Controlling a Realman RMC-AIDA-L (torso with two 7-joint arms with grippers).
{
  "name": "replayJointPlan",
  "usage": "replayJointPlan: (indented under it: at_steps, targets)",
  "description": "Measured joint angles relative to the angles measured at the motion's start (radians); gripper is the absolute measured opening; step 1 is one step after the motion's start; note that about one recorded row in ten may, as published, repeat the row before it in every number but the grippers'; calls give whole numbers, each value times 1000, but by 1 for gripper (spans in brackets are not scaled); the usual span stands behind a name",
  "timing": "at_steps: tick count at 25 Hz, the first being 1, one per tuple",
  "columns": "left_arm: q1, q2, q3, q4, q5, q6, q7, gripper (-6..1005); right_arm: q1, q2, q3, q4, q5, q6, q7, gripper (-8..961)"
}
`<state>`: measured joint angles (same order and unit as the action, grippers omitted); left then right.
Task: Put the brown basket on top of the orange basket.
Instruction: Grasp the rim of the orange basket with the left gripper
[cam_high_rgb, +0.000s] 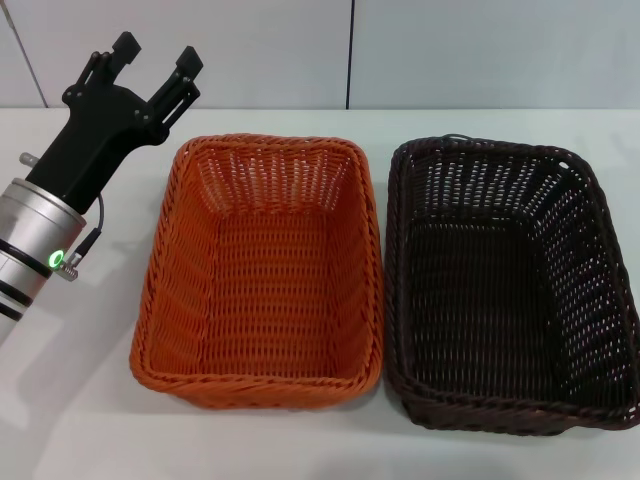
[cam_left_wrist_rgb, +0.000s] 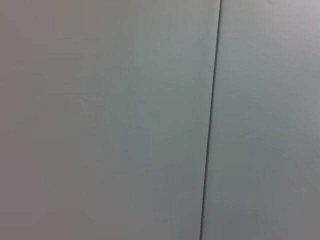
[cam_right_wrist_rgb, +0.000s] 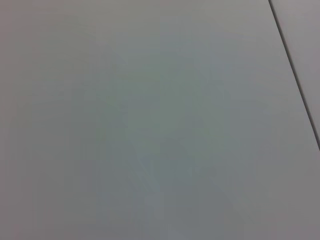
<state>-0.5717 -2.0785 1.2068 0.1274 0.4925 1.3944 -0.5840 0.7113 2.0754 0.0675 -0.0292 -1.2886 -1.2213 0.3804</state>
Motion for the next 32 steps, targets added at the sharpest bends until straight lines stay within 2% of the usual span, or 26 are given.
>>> replayJointPlan:
  at_steps: [20,25,27,28,31,32]
  targets:
    - [-13,2,-5,4,-21,-15,-4,833,-2,2,-7,4,0,2,0,542]
    - [-6,8,-14,66,-21,-48,-53,833,-7,2,-8,5,0,2,0,542]
    - [-5,13,-20,155,-21,-181,-111,832,-10,2,-8,5,0,2,0,542]
    - [-5,13,-20,155,-21,-181,-111,832,-10,2,-8,5,0,2,0,542]
    - [-3,24,-13,279,3,-368,-217,832,-14,2,-8,5,-2,2,0,542]
    - [2,36,-8,368,56,-506,-312,832,-20,2,-8,5,-3,2,0,542]
